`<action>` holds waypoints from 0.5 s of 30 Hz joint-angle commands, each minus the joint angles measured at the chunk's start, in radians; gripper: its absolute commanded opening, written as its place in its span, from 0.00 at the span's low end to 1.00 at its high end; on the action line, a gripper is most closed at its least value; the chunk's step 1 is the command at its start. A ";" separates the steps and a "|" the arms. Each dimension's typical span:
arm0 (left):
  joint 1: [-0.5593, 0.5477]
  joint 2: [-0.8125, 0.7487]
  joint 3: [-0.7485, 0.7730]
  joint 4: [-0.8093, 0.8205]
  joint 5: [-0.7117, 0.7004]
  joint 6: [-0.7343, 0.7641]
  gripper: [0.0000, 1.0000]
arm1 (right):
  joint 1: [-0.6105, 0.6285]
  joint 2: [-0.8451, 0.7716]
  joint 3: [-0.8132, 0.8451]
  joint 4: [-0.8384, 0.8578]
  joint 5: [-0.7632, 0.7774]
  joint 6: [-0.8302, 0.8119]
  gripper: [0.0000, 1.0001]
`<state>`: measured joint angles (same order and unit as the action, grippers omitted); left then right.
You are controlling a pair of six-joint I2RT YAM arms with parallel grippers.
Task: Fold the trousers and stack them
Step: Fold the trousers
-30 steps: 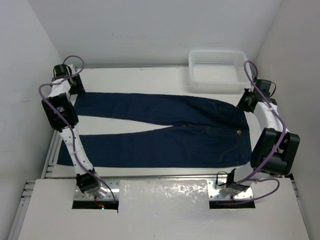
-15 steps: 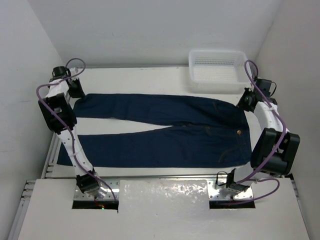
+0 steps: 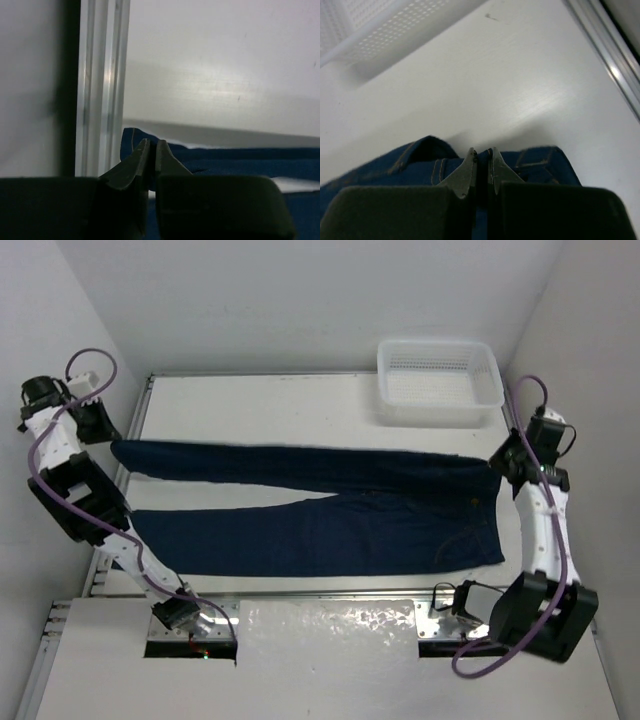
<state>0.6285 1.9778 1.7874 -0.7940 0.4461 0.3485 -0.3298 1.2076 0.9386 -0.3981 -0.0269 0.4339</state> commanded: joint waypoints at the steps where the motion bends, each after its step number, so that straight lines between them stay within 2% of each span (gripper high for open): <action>1: 0.056 -0.112 -0.046 -0.099 0.040 0.150 0.00 | -0.050 -0.123 -0.067 -0.014 0.132 0.083 0.00; 5: 0.105 -0.204 -0.108 -0.186 0.036 0.240 0.00 | -0.060 -0.246 -0.147 -0.028 0.180 0.164 0.00; 9: 0.155 -0.312 -0.277 -0.234 -0.012 0.342 0.00 | -0.061 -0.330 -0.256 -0.073 0.192 0.197 0.00; 15: 0.275 -0.425 -0.388 -0.269 -0.050 0.455 0.00 | -0.063 -0.422 -0.268 -0.173 0.298 0.180 0.00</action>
<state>0.8448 1.6108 1.4132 -1.0592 0.4236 0.6857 -0.3843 0.8276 0.6449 -0.5518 0.1780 0.6071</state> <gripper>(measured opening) 0.034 0.010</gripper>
